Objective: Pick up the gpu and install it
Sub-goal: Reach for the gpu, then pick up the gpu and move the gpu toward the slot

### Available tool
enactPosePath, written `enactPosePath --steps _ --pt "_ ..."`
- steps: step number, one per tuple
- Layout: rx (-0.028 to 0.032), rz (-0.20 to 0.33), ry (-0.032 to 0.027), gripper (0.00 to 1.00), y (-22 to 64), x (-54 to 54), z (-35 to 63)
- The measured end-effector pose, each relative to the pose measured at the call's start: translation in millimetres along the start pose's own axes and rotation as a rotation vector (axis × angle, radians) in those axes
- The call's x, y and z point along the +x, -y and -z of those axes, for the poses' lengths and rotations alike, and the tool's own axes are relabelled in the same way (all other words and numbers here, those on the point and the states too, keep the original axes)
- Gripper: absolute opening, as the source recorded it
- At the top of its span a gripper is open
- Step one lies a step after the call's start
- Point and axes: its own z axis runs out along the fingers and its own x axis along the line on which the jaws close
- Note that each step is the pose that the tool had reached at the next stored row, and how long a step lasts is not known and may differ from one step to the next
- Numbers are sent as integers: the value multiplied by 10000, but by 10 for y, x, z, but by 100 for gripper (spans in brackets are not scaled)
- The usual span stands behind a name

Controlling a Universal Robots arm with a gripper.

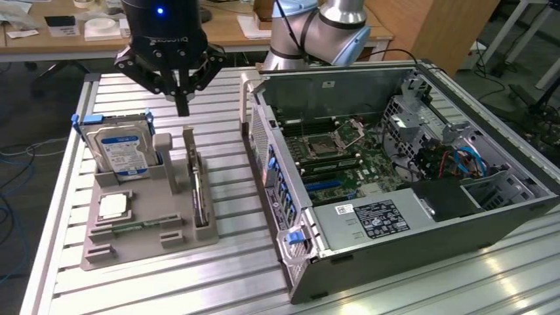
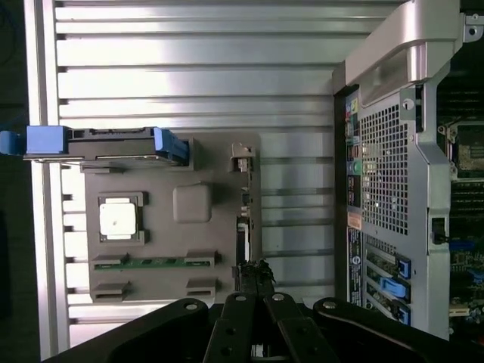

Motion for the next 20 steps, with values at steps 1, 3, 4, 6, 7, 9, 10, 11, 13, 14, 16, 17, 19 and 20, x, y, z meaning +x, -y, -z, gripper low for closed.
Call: enactPosePath --steps 1,3,4,6,7,9,10,11,13,14,16,17,19,20 --pt "0 0 0 11 -6 6 -1" --pt "1 0 -2 11 -17 14 -1" --pt "1 0 -1 11 -21 18 -2" --pt "1 0 -1 11 -24 30 -3" --pt "1 3 -2 11 -24 38 -3" --pt "0 38 -3 11 -23 60 -2" --pt "-1 61 -4 11 -23 70 -2" --pt "-1 83 -5 11 -22 80 -2" --pt "-2 107 -6 11 -22 94 -1" --pt "-2 110 -6 11 -22 96 -2" --pt "-2 111 -6 11 -21 98 -1" --pt "-2 110 -6 11 -21 99 -1" --pt "-2 109 -6 11 -22 100 -1" --pt "-1 109 -6 11 -22 100 -1"
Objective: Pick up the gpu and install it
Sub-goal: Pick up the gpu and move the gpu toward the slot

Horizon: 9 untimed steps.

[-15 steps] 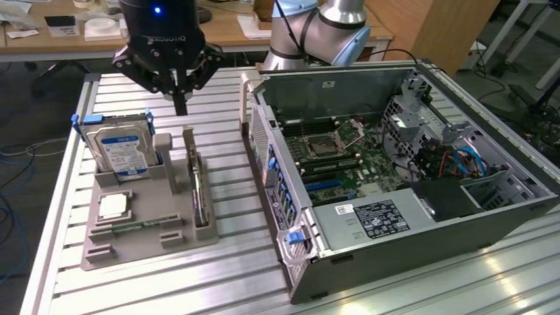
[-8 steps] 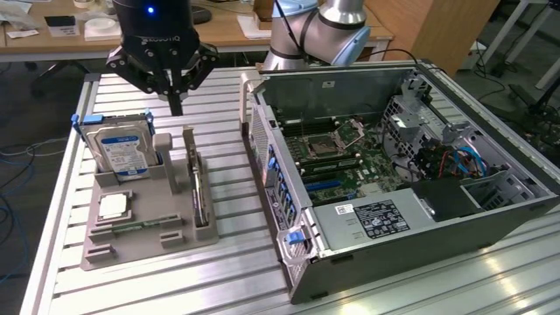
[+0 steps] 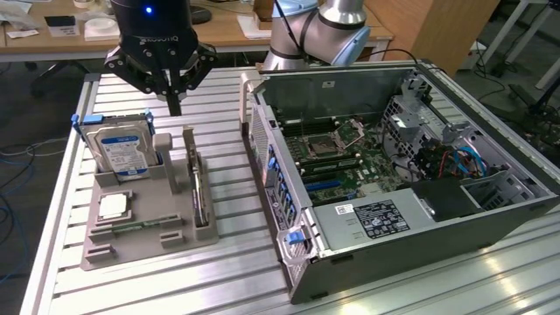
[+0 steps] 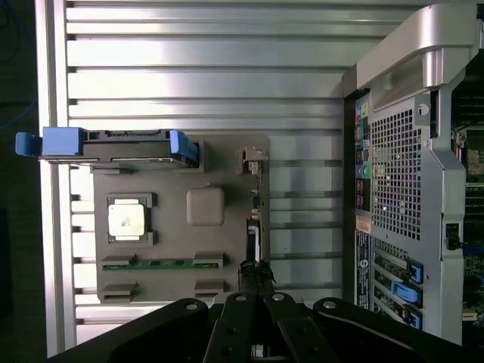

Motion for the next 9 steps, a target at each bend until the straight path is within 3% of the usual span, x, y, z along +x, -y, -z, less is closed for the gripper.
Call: enactPosePath --steps 9 --pt "0 0 0 11 0 0 0"
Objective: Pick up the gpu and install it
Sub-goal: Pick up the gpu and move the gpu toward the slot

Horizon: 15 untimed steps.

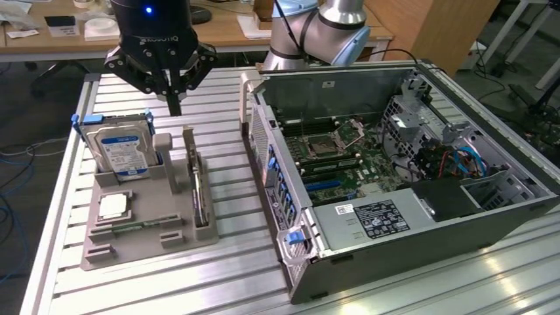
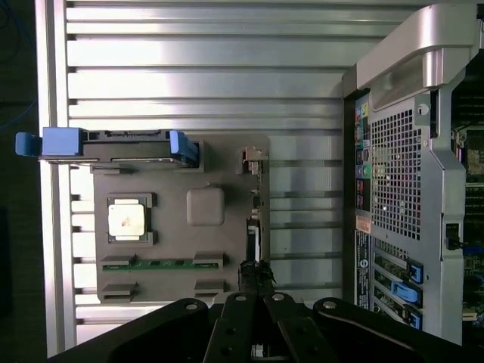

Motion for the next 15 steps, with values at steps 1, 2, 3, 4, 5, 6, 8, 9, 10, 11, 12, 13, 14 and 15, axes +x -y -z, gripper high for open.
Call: enactPosePath --steps 1,2,3,4,5,6,8,9,10,11,12,13,14,15 --pt "0 0 0 11 0 0 0" --pt "0 0 0 17 0 0 0" --pt "-1 0 1 17 0 0 0" --pt "0 0 0 23 0 0 0" --pt "0 0 0 29 0 0 0" --pt "0 0 0 29 0 0 0" --pt "0 0 0 35 0 0 0" --pt "0 0 0 41 0 0 0" --pt "0 0 0 47 0 0 0" --pt "0 0 0 47 0 0 0" --pt "0 0 0 53 0 0 0" --pt "-1 3 0 53 0 0 0" --pt "-2 18 2 53 3 1 -4" --pt "-4 46 1 53 8 1 -9"
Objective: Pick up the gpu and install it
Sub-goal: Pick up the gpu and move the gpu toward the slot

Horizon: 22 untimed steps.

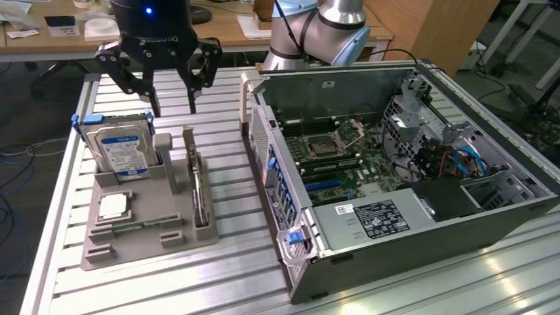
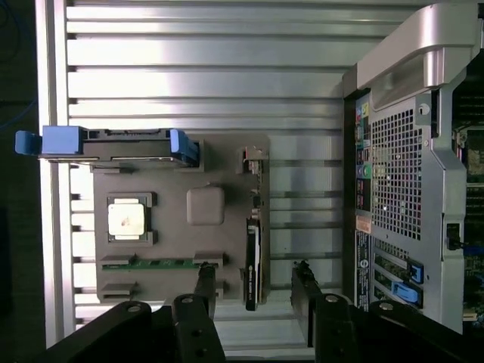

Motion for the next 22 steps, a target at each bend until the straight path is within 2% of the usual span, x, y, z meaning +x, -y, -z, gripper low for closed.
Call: enactPosePath --steps 11,22 --pt "-1 380 -50 53 58 1 -171" --pt "-2 475 -81 53 95 2 -307"
